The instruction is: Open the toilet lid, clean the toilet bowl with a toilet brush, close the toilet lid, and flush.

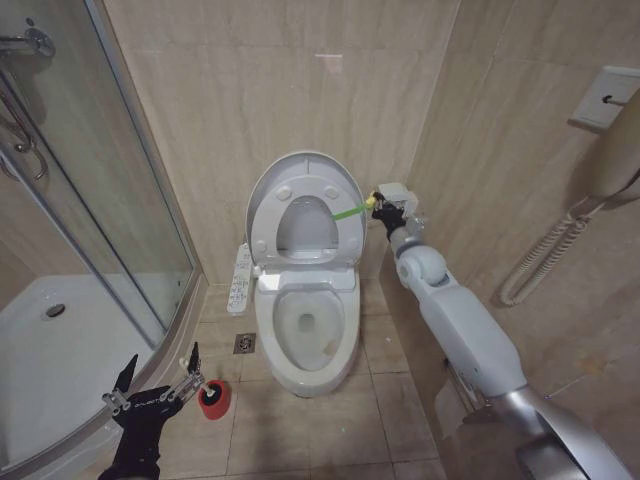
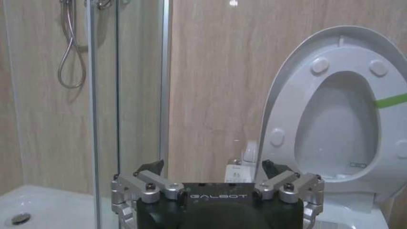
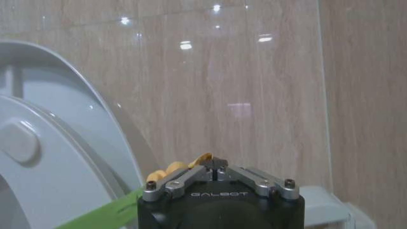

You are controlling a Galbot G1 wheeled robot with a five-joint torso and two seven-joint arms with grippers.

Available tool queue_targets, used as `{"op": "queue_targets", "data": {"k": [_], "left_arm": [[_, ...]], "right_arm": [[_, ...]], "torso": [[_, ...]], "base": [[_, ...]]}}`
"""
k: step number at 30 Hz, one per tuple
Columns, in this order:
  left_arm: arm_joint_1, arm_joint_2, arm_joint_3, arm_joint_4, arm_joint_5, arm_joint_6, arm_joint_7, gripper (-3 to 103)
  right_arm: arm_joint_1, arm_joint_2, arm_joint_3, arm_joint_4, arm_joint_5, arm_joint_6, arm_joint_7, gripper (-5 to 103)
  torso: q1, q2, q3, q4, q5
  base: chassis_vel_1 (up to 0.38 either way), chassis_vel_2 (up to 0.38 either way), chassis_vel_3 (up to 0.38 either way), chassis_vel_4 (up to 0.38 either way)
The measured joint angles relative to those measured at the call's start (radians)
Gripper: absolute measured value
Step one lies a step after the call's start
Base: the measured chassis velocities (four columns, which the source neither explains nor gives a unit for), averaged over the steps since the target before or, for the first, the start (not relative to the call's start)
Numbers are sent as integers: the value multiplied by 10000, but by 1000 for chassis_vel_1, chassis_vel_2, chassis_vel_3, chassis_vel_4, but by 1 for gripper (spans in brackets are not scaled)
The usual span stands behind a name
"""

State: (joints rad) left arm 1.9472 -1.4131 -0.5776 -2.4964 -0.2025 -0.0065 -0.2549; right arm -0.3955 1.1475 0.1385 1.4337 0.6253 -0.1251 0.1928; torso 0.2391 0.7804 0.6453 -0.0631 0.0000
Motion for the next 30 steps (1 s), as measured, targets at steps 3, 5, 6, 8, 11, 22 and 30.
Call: {"op": "queue_targets", "data": {"k": [3, 5, 6, 8, 11, 22, 30], "left_arm": [[0, 0, 0, 0, 0, 0, 0, 100], [0, 0, 0, 0, 0, 0, 0, 100], [0, 0, 0, 0, 0, 0, 1, 100], [0, 0, 0, 0, 0, 0, 1, 100], [0, 0, 0, 0, 0, 0, 0, 100], [0, 0, 0, 1, 0, 0, 0, 100], [0, 0, 0, 0, 1, 0, 0, 100]], "right_arm": [[426, 92, -177, -367, -15, 55, 24, 0], [542, 121, -229, -468, -21, 73, 29, 0], [652, 150, -278, -562, -25, 92, 37, 0], [861, 215, -371, -735, -28, 112, 57, 0], [1099, 295, -490, -948, -30, 134, 72, 0], [1615, 607, -666, -1632, -83, 223, 80, 0], [1777, 756, -659, -2062, -303, 344, 70, 0]], "torso": [[0, 0, 0, -1, 0], [0, 0, 0, -1, 0], [0, 0, 0, -1, 0], [0, 0, 0, -1, 0], [0, 0, -1, 1, 0], [0, 0, -1, 3, -1], [0, 0, 0, 2, -1]], "base": [[0, 0, 0, 0], [0, 0, 0, 0], [0, 0, 0, 0], [0, 0, 0, 0], [0, 0, 0, 0], [0, 0, 0, 0], [0, 0, 0, 0]]}}
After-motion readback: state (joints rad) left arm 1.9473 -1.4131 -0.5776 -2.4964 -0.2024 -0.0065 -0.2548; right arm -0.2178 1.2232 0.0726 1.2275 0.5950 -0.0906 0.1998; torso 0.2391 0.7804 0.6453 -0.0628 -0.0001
